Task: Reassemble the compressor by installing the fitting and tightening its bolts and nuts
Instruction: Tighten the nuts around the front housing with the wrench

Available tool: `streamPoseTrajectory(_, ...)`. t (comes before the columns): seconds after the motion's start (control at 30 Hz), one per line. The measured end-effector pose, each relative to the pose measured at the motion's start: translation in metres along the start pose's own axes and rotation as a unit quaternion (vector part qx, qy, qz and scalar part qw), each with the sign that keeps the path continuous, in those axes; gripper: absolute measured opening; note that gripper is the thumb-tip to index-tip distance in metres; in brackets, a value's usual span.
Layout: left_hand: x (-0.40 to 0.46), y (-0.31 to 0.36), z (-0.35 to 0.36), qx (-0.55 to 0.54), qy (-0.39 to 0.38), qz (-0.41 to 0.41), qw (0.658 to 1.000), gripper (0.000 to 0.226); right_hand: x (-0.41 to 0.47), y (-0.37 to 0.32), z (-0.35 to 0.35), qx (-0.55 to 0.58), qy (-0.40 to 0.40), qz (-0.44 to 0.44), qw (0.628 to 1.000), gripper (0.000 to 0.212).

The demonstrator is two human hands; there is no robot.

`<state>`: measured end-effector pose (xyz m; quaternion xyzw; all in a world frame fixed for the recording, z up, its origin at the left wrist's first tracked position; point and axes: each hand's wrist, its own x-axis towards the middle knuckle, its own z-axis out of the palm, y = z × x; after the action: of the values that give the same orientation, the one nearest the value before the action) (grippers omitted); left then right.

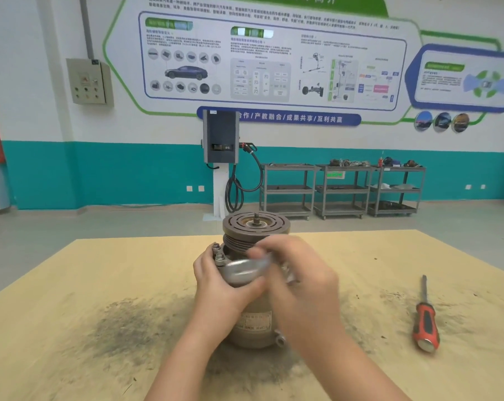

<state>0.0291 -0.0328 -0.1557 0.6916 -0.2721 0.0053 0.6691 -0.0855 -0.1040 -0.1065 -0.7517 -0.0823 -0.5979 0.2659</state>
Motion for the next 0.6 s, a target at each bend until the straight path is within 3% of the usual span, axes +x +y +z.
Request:
streamPoseTrajectory(0.07,-0.003,-0.002,0.002,0.025,-0.001,0.025,0.999,0.129,0.009,0.004,-0.020,0.093,0.080,0.087,0.989,0.038)
streamPoseTrajectory(0.1,-0.003,-0.003,0.002,0.032,0.001,0.028,0.999,0.131,0.013,0.008,-0.027,0.173,0.131,0.167,0.962,0.037)
streamPoseTrajectory(0.2,-0.005,-0.003,0.001,0.056,0.001,0.018,0.998,0.136,0.017,0.031,-0.033,0.369,0.216,0.386,0.817,0.033)
streamPoseTrajectory(0.27,-0.005,-0.001,0.001,0.050,-0.003,0.017,0.999,0.137,0.016,0.043,-0.032,0.421,0.230,0.446,0.756,0.029)
streamPoseTrajectory(0.6,-0.004,0.001,0.000,0.055,-0.003,0.024,0.998,0.134,0.031,0.070,-0.028,0.509,0.104,0.524,0.674,0.013)
